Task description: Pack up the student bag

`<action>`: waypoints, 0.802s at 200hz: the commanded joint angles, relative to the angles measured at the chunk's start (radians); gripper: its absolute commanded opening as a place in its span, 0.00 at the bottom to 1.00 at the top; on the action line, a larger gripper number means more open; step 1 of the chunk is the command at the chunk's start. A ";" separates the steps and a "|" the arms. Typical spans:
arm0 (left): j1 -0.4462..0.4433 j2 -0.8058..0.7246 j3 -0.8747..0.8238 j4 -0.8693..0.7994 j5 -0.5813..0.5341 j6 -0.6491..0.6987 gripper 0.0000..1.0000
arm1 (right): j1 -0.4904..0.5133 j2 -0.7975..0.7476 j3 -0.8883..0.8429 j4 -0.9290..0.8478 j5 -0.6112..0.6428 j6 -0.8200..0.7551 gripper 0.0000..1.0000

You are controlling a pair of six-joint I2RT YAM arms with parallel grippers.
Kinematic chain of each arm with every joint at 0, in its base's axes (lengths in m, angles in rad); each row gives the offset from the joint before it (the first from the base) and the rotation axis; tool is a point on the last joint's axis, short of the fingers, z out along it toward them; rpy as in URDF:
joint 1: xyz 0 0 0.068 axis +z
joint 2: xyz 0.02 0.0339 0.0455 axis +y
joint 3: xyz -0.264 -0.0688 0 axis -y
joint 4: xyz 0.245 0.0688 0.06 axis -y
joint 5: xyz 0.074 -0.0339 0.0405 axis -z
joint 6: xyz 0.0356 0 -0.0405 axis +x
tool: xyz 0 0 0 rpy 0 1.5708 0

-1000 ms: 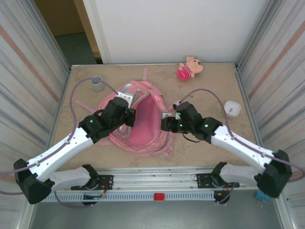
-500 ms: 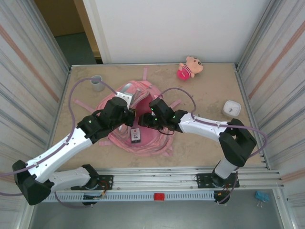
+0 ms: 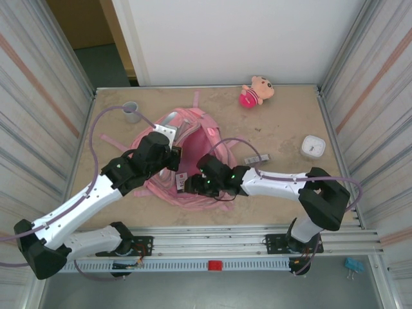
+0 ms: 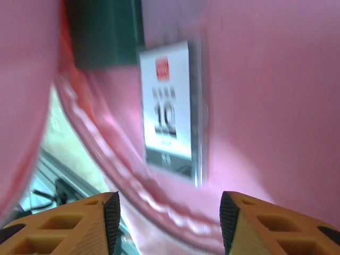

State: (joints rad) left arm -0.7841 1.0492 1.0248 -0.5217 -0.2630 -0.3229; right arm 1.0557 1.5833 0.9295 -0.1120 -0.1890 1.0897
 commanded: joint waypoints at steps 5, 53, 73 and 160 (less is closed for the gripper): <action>0.008 -0.055 0.013 0.121 -0.050 -0.019 0.00 | 0.032 0.075 0.031 0.022 -0.020 0.064 0.49; 0.010 -0.057 0.013 0.123 -0.044 -0.019 0.00 | 0.019 0.187 0.098 0.054 0.008 0.062 0.38; 0.010 -0.053 0.014 0.126 -0.042 -0.018 0.00 | -0.003 0.209 0.110 0.106 0.028 0.067 0.34; 0.011 -0.044 0.009 0.126 -0.030 -0.018 0.00 | -0.120 0.331 0.214 0.318 0.110 0.047 0.26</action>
State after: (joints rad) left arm -0.7841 1.0451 1.0203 -0.5228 -0.2623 -0.3271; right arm 0.9676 1.8965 1.1038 0.1284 -0.1078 1.1683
